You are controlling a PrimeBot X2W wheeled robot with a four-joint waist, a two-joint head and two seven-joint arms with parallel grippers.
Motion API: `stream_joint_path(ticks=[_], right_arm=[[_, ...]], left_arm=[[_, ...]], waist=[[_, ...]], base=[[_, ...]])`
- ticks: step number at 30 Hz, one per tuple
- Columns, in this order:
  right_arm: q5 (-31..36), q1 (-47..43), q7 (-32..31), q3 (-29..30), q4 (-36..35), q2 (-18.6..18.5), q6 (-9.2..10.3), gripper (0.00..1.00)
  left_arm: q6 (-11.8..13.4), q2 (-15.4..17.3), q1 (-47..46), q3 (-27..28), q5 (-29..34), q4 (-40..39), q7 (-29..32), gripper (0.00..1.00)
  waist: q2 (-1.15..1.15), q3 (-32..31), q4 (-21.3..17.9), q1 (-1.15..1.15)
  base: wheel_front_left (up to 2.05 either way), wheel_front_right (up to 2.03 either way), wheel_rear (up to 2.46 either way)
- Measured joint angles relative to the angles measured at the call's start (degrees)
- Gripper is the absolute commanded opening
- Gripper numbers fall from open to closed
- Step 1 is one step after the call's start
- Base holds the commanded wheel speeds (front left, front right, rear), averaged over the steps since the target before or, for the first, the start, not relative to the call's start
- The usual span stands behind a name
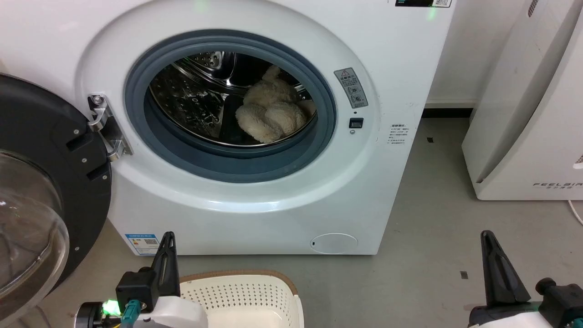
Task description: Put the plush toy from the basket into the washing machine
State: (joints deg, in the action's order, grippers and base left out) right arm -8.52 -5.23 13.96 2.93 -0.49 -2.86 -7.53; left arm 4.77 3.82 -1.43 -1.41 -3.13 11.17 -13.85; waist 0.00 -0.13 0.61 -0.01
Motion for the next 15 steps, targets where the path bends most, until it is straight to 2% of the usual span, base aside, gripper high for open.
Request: stream_joint_path(ticks=[15], right_arm=[[1.21, 0.29, -2.27, -0.44, 0.01, 0.00, 0.00, 0.00]], left_arm=[[-0.77, -0.03, 0.00, 0.15, 0.27, -1.70, 2.27, 0.00]], waist=[[0.00, 0.03, -0.10, 0.01]], base=[[0.00, 0.00, 0.00]])
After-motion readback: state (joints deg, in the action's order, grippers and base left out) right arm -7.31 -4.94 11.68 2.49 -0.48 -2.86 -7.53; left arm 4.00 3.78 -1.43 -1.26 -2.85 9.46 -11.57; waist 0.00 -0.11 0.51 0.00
